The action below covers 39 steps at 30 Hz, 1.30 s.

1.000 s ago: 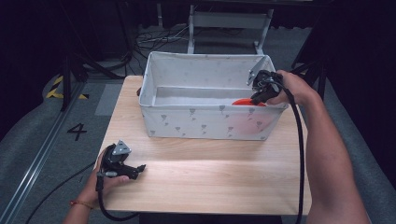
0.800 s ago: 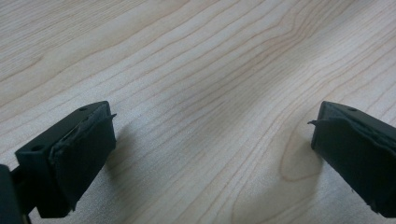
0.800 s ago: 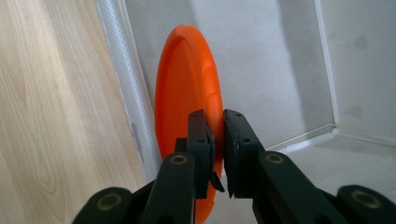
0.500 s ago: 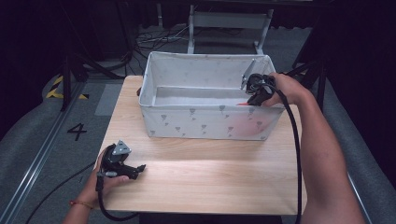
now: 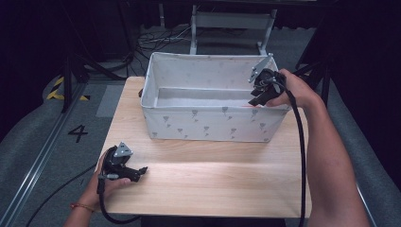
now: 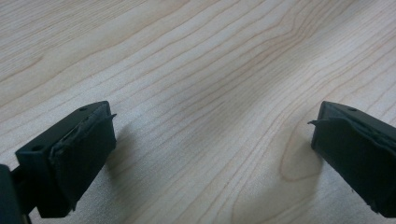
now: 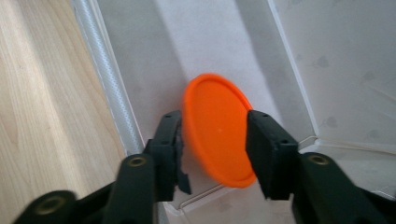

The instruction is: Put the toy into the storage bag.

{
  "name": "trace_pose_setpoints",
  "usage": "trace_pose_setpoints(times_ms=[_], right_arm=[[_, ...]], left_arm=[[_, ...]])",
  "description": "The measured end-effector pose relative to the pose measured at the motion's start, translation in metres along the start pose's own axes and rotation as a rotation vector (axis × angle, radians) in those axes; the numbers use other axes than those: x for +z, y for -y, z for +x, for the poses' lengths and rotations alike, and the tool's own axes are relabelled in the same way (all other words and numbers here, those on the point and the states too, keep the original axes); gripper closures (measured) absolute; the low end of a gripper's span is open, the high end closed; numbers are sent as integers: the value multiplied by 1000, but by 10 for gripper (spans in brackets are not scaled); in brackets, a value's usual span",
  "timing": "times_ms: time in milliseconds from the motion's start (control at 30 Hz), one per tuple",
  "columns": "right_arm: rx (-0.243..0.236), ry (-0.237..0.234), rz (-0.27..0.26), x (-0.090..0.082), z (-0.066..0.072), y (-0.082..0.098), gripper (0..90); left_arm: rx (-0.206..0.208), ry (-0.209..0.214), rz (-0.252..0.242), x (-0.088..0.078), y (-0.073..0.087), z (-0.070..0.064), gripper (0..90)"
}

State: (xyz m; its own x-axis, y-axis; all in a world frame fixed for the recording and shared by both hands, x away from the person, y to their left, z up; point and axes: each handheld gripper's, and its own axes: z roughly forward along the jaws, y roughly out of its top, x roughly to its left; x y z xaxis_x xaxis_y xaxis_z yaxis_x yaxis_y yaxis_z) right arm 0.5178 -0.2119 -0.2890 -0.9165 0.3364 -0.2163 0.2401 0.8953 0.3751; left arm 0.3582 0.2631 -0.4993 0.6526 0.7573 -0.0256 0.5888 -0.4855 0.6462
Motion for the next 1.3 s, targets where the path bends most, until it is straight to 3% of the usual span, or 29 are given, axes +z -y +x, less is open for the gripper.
trace_pose_setpoints(times_ms=[200,300,433,467,500,600,800,1000,1300], right_arm=[[88,66,-102,-9,2,6,367],[136,132,-157,-14,3,11,282],[188,161,-210,-20,3,18,242],[238,183,-240,-24,2,23,231],[256,190,-258,-25,2,25,221],[284,209,-289,-29,4,30,210],[325,236,-303,-37,12,44,232],[348,236,-352,-46,19,55,258],[357,264,-363,-57,31,70,240]], left_arm=[[0,0,0,0,0,0,2],[0,0,0,0,0,0,1],[0,0,0,0,0,0,1],[0,1,0,0,0,0,1],[0,1,0,0,0,0,2],[0,0,0,0,0,0,1],[1,0,0,0,0,0,1],[1,-1,0,0,0,0,1],[1,-1,0,0,0,0,1]])
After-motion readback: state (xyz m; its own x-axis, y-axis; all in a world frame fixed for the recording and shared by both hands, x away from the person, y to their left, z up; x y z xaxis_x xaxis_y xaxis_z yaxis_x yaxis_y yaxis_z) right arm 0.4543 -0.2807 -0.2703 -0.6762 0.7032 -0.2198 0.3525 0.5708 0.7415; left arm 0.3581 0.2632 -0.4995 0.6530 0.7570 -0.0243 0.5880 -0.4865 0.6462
